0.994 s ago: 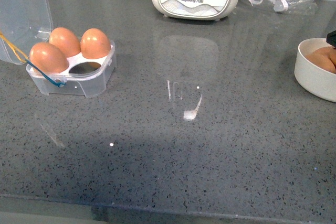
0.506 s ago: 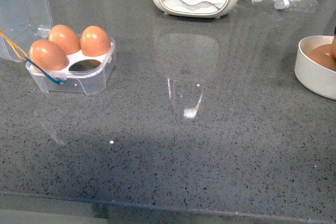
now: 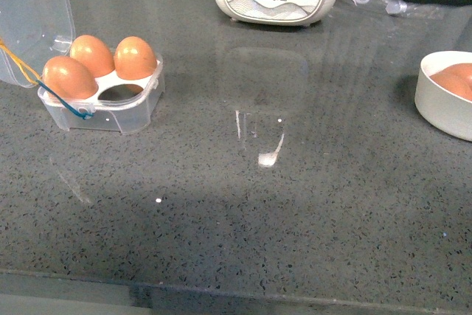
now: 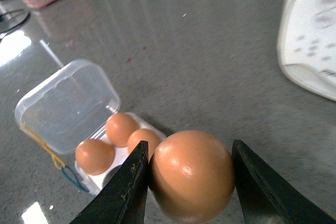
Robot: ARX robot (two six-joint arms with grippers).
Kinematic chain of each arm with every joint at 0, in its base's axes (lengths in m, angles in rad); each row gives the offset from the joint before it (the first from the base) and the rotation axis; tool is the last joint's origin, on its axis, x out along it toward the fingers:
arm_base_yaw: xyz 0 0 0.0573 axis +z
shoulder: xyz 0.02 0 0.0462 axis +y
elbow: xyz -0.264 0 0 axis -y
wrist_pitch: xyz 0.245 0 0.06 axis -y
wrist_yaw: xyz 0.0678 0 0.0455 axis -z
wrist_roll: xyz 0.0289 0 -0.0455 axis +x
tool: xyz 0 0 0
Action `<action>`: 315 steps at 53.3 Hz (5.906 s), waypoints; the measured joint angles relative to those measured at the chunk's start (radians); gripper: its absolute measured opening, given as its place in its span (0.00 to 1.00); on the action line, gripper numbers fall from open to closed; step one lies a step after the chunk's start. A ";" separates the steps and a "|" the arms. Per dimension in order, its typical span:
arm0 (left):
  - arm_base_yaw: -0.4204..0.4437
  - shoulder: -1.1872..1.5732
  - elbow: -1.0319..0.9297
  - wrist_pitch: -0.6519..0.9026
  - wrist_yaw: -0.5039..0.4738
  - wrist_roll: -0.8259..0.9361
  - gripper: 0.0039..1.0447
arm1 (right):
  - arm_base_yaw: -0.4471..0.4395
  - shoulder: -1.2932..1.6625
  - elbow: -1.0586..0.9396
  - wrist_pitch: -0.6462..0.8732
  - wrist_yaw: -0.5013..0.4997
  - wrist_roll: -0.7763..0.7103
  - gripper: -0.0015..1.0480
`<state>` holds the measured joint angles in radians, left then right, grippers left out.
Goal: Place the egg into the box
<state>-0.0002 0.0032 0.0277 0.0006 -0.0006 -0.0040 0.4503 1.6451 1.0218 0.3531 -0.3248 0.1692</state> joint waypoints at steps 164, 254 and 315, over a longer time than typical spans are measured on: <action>0.000 0.000 0.000 0.000 0.000 0.000 0.94 | -0.188 -0.476 -0.735 0.513 0.567 -0.168 0.03; 0.000 0.000 0.000 0.000 0.000 0.000 0.94 | -0.448 -1.404 -1.015 -0.109 0.327 -0.169 0.03; 0.000 0.000 0.000 0.000 0.000 0.000 0.94 | -0.448 -1.641 -1.015 -0.352 0.326 -0.169 0.93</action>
<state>-0.0002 0.0029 0.0277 0.0006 -0.0002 -0.0040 0.0021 0.0040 0.0063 0.0006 0.0013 0.0006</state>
